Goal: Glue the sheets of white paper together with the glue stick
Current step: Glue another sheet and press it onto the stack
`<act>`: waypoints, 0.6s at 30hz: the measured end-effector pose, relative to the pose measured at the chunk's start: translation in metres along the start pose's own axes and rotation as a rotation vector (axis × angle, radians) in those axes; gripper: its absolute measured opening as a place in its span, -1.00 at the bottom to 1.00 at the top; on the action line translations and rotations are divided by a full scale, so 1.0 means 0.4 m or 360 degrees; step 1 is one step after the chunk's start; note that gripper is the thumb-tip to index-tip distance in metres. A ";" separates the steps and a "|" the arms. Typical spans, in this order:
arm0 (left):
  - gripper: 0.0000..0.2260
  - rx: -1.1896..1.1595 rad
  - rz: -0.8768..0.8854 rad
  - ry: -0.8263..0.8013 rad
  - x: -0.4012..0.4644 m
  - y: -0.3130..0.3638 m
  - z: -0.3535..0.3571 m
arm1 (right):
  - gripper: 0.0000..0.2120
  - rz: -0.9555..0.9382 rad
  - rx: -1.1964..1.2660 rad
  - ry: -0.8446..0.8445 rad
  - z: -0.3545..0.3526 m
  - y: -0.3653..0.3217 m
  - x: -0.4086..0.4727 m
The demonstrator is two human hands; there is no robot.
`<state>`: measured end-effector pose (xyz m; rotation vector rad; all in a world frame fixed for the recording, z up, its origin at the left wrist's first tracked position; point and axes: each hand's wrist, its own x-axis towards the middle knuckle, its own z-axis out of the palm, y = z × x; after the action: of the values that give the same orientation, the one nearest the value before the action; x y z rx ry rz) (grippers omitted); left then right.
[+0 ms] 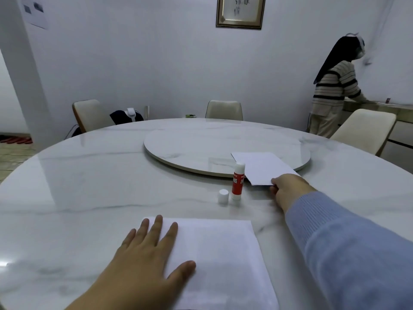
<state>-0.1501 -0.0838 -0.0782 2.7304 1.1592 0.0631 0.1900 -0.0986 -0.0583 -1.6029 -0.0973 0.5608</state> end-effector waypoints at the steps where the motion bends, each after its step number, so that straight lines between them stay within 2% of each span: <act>1: 0.24 0.0013 -0.0012 -0.0005 0.001 0.005 0.001 | -0.84 0.0030 -0.0174 0.0166 -0.004 -0.012 0.004; 3: 0.22 0.0035 -0.0023 -0.0004 0.003 0.018 0.008 | -0.83 -0.0093 -0.0336 0.0623 -0.030 -0.056 -0.002; 5: 0.11 0.0019 -0.0038 -0.0033 0.004 0.039 0.013 | -0.67 -0.0389 -0.0196 0.0914 -0.064 -0.107 -0.036; 8: -0.28 0.0057 -0.0078 -0.0051 0.010 0.068 0.013 | -0.68 -0.0930 -0.0179 0.1016 -0.126 -0.191 -0.139; 10: -0.33 0.0038 -0.0055 -0.0039 0.009 0.074 0.009 | -0.70 -0.1215 -0.0078 0.1049 -0.169 -0.259 -0.196; 12: -0.37 -0.0162 -0.0047 -0.0020 0.007 0.062 -0.009 | -0.74 -0.1454 0.0060 0.0959 -0.200 -0.310 -0.252; 14: -0.49 -0.0715 -0.0068 0.0165 0.029 0.033 -0.038 | -0.87 -0.1506 0.0052 0.0755 -0.219 -0.315 -0.326; 16: -0.75 -0.1681 -0.0118 0.0429 0.042 0.009 -0.091 | -0.83 -0.1466 0.0035 0.0467 -0.221 -0.278 -0.401; 17: -0.81 -0.2126 -0.0125 0.0510 0.042 0.001 -0.115 | -0.87 -0.1423 0.0031 0.0301 -0.211 -0.242 -0.432; 18: -0.80 -0.2456 -0.0068 0.0507 0.033 -0.008 -0.135 | -0.92 -0.1361 0.0035 0.0137 -0.197 -0.201 -0.453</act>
<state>-0.1488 -0.0643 -0.0261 1.3110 0.6606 0.9452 0.0854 -0.2307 0.0724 -1.3958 -0.6706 -0.1713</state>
